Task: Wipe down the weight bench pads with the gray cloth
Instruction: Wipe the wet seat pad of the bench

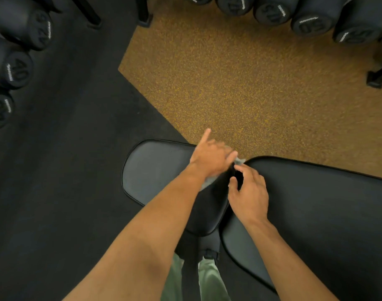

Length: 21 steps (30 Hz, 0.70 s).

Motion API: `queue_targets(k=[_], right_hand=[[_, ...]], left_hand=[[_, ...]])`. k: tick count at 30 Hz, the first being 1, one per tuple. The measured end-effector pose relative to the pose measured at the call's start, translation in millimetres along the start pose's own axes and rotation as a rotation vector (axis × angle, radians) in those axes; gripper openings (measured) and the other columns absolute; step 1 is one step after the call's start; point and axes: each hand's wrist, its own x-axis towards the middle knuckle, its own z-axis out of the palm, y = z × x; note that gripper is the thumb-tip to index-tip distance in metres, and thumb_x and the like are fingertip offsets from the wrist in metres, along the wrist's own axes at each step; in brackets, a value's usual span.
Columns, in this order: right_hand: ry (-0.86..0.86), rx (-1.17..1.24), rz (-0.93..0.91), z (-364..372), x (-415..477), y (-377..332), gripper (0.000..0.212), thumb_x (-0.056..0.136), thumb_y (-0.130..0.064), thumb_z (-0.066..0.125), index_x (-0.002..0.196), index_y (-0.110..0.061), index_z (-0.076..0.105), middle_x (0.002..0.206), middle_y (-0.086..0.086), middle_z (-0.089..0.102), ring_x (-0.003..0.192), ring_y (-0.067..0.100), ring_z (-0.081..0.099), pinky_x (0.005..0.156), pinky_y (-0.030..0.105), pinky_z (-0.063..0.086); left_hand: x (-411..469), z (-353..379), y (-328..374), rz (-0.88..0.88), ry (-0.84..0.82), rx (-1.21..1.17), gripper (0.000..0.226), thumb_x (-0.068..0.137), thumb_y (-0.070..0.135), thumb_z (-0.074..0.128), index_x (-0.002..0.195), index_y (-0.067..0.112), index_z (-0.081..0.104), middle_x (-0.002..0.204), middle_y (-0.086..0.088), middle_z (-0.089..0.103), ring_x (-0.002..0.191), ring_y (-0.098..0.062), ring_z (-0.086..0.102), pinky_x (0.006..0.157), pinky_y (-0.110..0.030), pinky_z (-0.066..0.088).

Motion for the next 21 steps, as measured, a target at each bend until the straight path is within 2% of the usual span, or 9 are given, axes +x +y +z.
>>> queue_targets(k=[5,7,9,11,15,21], right_hand=[[-0.069,-0.032,-0.026,5,12,-8,0.041,0.094,-0.022,0.063,0.135,-0.016,0.059,0.139,0.004,0.060,0.125,0.027,0.051,0.106,0.038,0.042],[-0.082,-0.036,-0.026,6,15,-12,0.041,0.094,-0.022,0.063,0.135,-0.016,0.059,0.140,0.004,0.059,0.125,0.027,0.050,0.105,0.037,0.042],[-0.086,-0.041,-0.029,8,16,-15,0.042,0.093,-0.023,0.064,0.134,-0.016,0.059,0.141,0.005,0.058,0.124,0.027,0.050,0.106,0.036,0.040],[-0.089,-0.040,-0.035,10,15,-18,0.042,0.092,-0.022,0.064,0.134,-0.015,0.060,0.142,0.006,0.058,0.125,0.027,0.050,0.106,0.036,0.040],[-0.113,-0.043,-0.046,12,10,-23,0.043,0.093,-0.022,0.064,0.135,-0.016,0.058,0.145,0.005,0.055,0.129,0.026,0.049,0.107,0.036,0.042],[-0.140,-0.065,-0.044,12,5,-29,0.043,0.093,-0.023,0.063,0.136,-0.017,0.057,0.148,0.007,0.052,0.132,0.027,0.047,0.110,0.037,0.040]], left_hand=[[-18,-6,-79,-0.256,-0.064,0.019,0.065,0.100,0.043,0.006,0.112,0.026,0.068,0.111,-0.003,0.077,0.109,-0.028,0.071,0.124,-0.060,0.014],[-34,-1,-113,-0.347,-0.058,0.041,0.082,0.092,0.048,-0.005,0.115,0.022,0.069,0.110,-0.001,0.078,0.108,-0.027,0.072,0.123,-0.059,0.017],[-50,1,-137,-0.480,-0.017,0.009,0.088,0.093,0.056,-0.005,0.114,0.020,0.072,0.110,-0.002,0.078,0.110,-0.027,0.072,0.122,-0.057,0.023],[-67,3,-154,-0.664,0.039,-0.121,0.080,0.101,0.063,0.008,0.109,0.019,0.075,0.114,-0.009,0.077,0.116,-0.031,0.069,0.118,-0.053,0.031],[-109,18,-165,-0.999,0.061,-0.490,0.072,0.105,0.062,0.013,0.138,0.020,0.060,0.137,-0.019,0.064,0.129,-0.044,0.054,0.109,-0.054,0.035],[-168,46,-123,-1.408,0.218,-0.820,0.098,0.098,0.076,0.003,0.134,0.008,0.066,0.135,-0.023,0.064,0.131,-0.044,0.053,0.112,-0.056,0.036]])
